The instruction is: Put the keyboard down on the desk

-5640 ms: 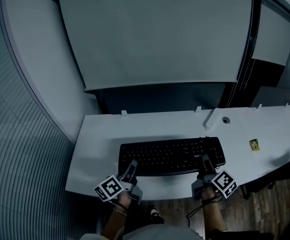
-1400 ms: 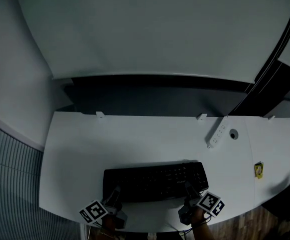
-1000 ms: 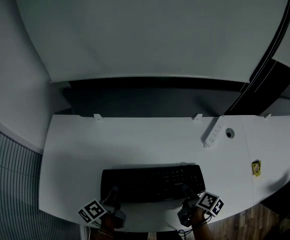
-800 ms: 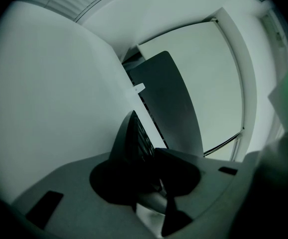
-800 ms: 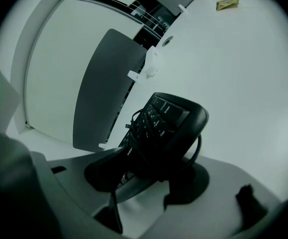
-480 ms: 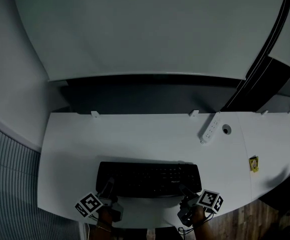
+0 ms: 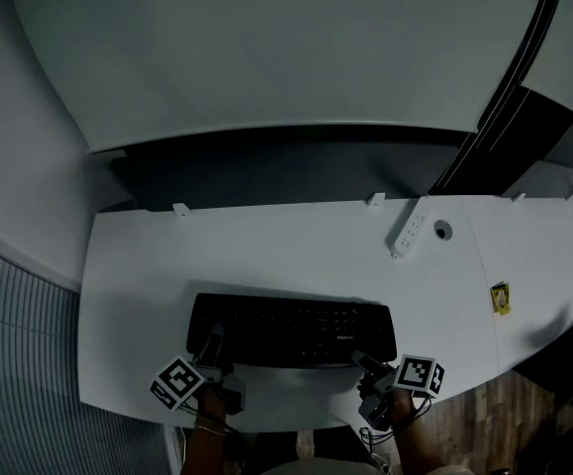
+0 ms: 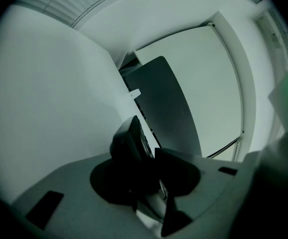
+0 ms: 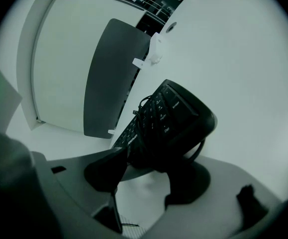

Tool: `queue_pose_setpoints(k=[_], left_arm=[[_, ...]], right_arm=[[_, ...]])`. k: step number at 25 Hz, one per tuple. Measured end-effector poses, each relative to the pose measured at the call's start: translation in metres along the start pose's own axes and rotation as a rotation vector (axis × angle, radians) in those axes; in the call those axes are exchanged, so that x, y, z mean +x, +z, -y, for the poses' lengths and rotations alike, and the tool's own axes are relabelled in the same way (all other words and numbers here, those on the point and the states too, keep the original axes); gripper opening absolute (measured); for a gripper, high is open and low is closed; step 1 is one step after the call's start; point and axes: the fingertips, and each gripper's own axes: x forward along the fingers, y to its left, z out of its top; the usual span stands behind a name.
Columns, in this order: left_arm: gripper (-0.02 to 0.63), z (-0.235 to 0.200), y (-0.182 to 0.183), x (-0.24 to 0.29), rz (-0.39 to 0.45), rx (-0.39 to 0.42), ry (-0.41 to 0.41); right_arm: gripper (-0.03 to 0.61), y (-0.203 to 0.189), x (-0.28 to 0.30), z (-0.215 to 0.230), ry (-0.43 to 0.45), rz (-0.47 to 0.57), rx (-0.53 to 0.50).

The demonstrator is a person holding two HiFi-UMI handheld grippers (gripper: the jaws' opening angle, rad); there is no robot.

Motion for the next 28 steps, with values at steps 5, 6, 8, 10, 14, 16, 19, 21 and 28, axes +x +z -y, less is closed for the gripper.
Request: queue_pose_setpoints(k=[5,6,8,10,14,16,19,21,28], left_arm=[[0.138,0.004,-0.001,0.003,0.010,-0.004,0.001],[0.137,0.004,-0.001,0.001,0.011,-0.006,0.005],[0.135,0.007,0.001,0.001,0.017,-0.012,0.008],[0.133,0.010,0.001,0.002,0.024,-0.013,0.007],[0.132,0.011,0.002,0.005,0.032,-0.006,0.005],[0.132,0.013,0.002,0.009,0.039,-0.007,0.004],[0.132,0.013,0.003,0.011,0.056,-0.016,0.013],[0.130,0.011,0.001,0.009,0.068,-0.029,0.020],[0.124,0.012,-0.001,0.005,0.082,-0.028,0.009]], right_arm=[[0.222,-0.008,-0.009,-0.005,0.034,-0.033,-0.048],[0.222,-0.011,-0.012,-0.006,0.042,-0.028,-0.044],[0.222,-0.015,-0.014,-0.011,0.060,-0.006,-0.021],[0.222,-0.021,-0.013,-0.014,0.073,0.008,0.009],[0.222,-0.027,-0.012,-0.014,0.101,0.059,0.074],[0.222,-0.024,-0.015,-0.012,0.105,0.086,0.156],[0.222,-0.016,-0.014,-0.012,0.145,0.108,0.237],[0.221,-0.022,-0.013,-0.012,0.140,0.097,0.203],[0.221,-0.047,-0.010,-0.004,0.137,0.101,0.249]])
